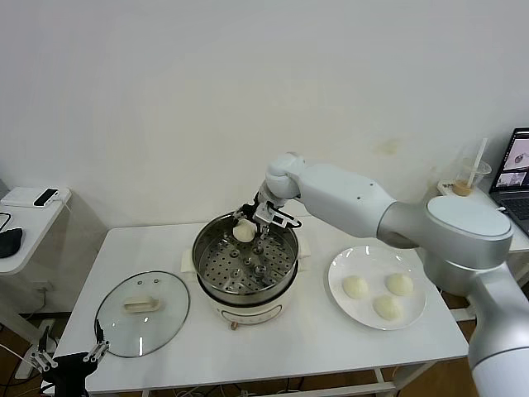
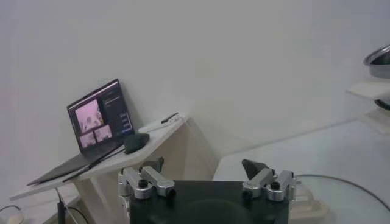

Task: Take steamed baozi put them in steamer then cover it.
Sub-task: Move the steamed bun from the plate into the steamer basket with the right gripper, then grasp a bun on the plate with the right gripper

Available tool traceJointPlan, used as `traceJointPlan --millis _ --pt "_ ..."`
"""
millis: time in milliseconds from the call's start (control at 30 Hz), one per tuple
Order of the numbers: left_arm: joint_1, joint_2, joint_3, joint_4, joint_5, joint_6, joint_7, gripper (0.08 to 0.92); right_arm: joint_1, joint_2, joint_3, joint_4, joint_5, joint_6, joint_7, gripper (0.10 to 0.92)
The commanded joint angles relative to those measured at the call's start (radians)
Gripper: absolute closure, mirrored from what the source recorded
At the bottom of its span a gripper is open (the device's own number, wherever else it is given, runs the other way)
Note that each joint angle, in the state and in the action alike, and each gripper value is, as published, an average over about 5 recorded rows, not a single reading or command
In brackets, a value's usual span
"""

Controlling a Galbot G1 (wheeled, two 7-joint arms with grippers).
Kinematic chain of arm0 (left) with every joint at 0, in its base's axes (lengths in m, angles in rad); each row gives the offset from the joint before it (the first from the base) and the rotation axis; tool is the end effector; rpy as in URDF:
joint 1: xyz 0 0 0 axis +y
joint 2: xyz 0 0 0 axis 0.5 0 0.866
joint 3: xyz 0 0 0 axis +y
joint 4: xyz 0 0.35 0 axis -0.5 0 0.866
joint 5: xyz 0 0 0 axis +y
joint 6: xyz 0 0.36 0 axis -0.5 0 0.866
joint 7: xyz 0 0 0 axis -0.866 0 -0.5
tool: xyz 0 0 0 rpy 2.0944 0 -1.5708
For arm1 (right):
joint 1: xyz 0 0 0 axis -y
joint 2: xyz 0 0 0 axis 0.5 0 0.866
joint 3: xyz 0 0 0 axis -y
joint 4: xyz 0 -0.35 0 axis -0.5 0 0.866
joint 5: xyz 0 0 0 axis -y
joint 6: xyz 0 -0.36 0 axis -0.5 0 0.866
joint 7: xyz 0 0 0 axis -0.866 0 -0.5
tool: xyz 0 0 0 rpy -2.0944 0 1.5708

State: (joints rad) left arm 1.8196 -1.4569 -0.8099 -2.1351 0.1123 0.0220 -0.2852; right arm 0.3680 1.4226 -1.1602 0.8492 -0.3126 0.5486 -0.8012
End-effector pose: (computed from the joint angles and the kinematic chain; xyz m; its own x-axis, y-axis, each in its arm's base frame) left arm 0.1066 0.1033 -0.3087 -0.8975 -0.4353 0.0714 -0.3697 0.8306 0.4165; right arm 0.6088 0.1788 -0.1263 -0.2237 -0.3861 0.8949 -0.1770 -0.8868 -0.4268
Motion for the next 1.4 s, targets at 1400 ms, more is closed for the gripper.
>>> traceJointPlan --millis 1400 --pt "-0.047 0.092 0.002 -0.020 -0.068 0.036 0.019 0.177 0.046 -0.895 0.104 0.696 0.366 -0.767 -0.280 0.203"
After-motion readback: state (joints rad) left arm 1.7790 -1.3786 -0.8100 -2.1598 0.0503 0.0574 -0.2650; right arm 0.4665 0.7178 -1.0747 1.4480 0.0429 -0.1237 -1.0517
